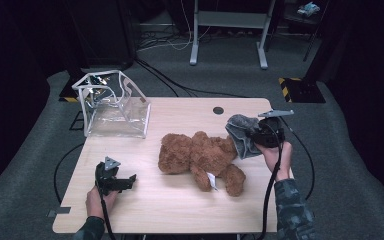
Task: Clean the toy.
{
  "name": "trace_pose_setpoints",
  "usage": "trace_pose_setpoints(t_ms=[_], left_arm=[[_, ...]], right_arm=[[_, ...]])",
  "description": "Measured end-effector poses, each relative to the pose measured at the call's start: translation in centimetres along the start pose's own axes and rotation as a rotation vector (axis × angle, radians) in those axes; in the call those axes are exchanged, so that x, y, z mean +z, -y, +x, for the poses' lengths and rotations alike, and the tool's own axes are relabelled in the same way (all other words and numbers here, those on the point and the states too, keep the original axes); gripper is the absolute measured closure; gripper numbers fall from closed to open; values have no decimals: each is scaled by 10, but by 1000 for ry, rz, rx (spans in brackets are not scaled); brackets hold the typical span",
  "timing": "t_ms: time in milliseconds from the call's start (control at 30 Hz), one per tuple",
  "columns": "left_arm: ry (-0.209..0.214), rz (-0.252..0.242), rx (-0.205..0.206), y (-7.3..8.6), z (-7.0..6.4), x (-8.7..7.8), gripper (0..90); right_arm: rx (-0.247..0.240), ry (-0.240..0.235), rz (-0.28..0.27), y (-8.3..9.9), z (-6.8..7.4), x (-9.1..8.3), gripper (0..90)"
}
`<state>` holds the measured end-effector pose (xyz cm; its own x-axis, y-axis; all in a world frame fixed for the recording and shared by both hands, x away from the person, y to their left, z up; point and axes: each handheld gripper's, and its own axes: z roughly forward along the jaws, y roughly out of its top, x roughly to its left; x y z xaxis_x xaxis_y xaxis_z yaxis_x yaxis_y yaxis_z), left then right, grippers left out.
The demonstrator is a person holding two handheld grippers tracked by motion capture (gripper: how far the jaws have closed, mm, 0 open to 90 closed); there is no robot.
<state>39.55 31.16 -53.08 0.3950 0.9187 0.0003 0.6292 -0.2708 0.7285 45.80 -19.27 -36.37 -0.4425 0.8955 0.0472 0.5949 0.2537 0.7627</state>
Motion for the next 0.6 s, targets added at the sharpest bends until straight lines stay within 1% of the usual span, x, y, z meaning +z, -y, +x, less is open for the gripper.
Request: trace_pose_setpoints(t_ms=[33,67,167,333,433,467,500,533,567,600], left_arm=[[0,0,0,0,0,0,68],[0,0,0,0,0,0,68],[0,0,-1,0,0,0,67],[-1,0,-1,0,0,0,68],[0,0,-2,0,0,0,68],[2,-2,-8,0,-1,0,68],[1,-2,-9,0,-1,0,68],[2,-2,-7,0,0,0,68],[2,-1,-6,0,0,0,68],[2,-1,-6,0,0,0,68]], right_arm=[[-8,-5,-1,-2,3,0,755],[-2,-11,-2,-5,6,1,755],[-28,-29,-9,-10,14,3,755],[-41,-60,-14,-17,30,7,754],[-59,-81,-20,-21,37,9,754],[-61,-92,-18,-23,43,11,754],[-61,-92,-18,-23,43,11,754],[-69,-110,-16,-24,49,13,754],[-69,-110,-16,-24,49,13,754],[-77,-116,-16,-25,53,15,754]])
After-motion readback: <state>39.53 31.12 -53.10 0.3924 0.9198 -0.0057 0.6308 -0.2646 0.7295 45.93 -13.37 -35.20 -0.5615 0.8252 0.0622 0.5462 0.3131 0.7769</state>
